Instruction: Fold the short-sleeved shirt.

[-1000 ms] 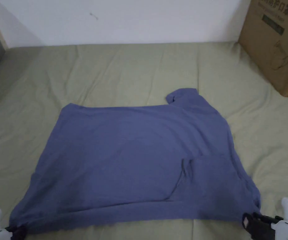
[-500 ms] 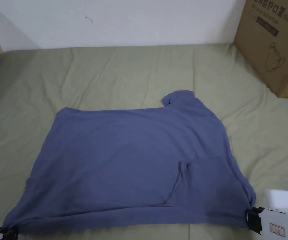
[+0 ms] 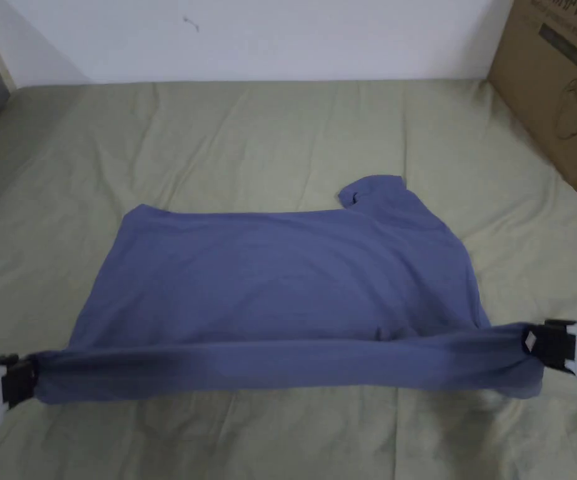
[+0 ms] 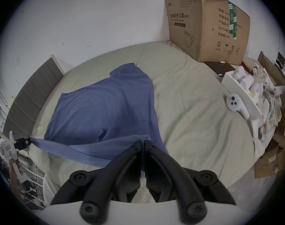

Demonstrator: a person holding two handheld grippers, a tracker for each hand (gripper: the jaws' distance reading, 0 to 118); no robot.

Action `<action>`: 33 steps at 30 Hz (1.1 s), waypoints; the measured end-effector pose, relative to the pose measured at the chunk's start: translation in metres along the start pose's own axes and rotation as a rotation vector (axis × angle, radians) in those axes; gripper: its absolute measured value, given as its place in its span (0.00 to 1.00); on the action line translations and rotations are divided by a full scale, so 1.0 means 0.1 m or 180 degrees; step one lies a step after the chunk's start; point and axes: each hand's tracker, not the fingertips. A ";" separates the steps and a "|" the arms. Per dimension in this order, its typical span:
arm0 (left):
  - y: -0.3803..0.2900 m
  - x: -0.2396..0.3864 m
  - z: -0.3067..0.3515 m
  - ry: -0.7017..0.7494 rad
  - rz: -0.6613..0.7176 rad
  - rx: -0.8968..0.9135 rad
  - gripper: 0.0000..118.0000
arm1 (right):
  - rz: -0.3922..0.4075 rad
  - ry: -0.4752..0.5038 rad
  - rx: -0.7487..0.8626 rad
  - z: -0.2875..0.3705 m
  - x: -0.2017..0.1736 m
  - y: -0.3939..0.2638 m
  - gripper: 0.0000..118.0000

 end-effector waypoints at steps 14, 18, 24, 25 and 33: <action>0.04 -0.23 -0.41 0.0119 0.0263 -0.0232 0.61 | 0.0132 -0.0293 -0.0143 -0.45 -0.04 0.02 0.63; -0.38 -0.26 -0.11 -0.0012 0.0345 -0.0172 0.01 | 0.0182 -0.0303 0.0065 -0.06 -0.07 -0.30 0.12; -0.60 -0.16 -0.10 -0.0037 0.0278 -0.0058 0.00 | -0.0035 -0.0215 -0.0075 0.03 -0.08 -0.66 0.01; -0.56 -0.16 -0.15 -0.0077 0.0334 -0.0004 0.05 | -0.0098 -0.0212 -0.0091 0.00 -0.06 -0.68 0.01; -0.40 -0.06 -0.96 -0.0050 0.0381 -0.0551 0.53 | -0.0268 -0.0199 -0.0091 0.01 0.03 -0.70 0.01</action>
